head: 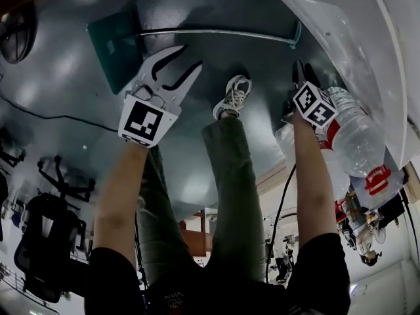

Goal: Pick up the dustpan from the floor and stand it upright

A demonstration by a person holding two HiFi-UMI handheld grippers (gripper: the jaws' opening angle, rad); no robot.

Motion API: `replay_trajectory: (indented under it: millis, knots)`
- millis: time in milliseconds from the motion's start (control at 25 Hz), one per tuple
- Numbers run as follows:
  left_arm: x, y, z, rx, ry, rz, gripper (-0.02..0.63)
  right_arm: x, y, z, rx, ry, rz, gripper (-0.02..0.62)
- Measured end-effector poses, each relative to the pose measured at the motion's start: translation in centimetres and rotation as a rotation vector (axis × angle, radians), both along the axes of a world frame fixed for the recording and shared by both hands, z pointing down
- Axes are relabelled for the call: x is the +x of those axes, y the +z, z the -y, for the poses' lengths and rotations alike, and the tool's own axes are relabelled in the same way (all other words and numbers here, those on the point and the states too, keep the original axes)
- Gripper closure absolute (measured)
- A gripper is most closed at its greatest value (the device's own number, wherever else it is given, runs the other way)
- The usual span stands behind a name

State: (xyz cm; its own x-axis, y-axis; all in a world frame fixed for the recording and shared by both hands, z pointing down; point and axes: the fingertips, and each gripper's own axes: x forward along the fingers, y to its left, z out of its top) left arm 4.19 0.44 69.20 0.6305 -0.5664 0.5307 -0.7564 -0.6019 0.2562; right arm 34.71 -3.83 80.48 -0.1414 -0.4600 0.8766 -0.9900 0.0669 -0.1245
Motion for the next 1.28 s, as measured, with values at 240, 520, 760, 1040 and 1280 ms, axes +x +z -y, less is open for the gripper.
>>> replay_trajectory:
  millis: [240,520,760,1040,1280]
  knots:
    - [0.9,6.9,0.7,0.007,-0.003,0.013,0.434,1.4,7.6,1.7,-0.042,0.032,0.004,0.463]
    - [3.3,13.5,0.5,-0.02,0.067,0.026,0.434,4.1,14.2,3.8,-0.082,-0.023,-0.082,0.463]
    - [2.2,15.5,0.7,-0.046,0.027,0.031,0.434,5.0,17.1,7.0,-0.088,-0.075,-0.144,0.464]
    - [2.6,18.3,0.7,-0.063,0.02,0.03,0.434,5.8,21.4,8.4,-0.113,-0.111,-0.159,0.465]
    - [2.5,18.0,1.8,-0.073,-0.003,0.017,0.434,6.0,20.8,7.5,-0.177,-0.155,-0.212,0.531]
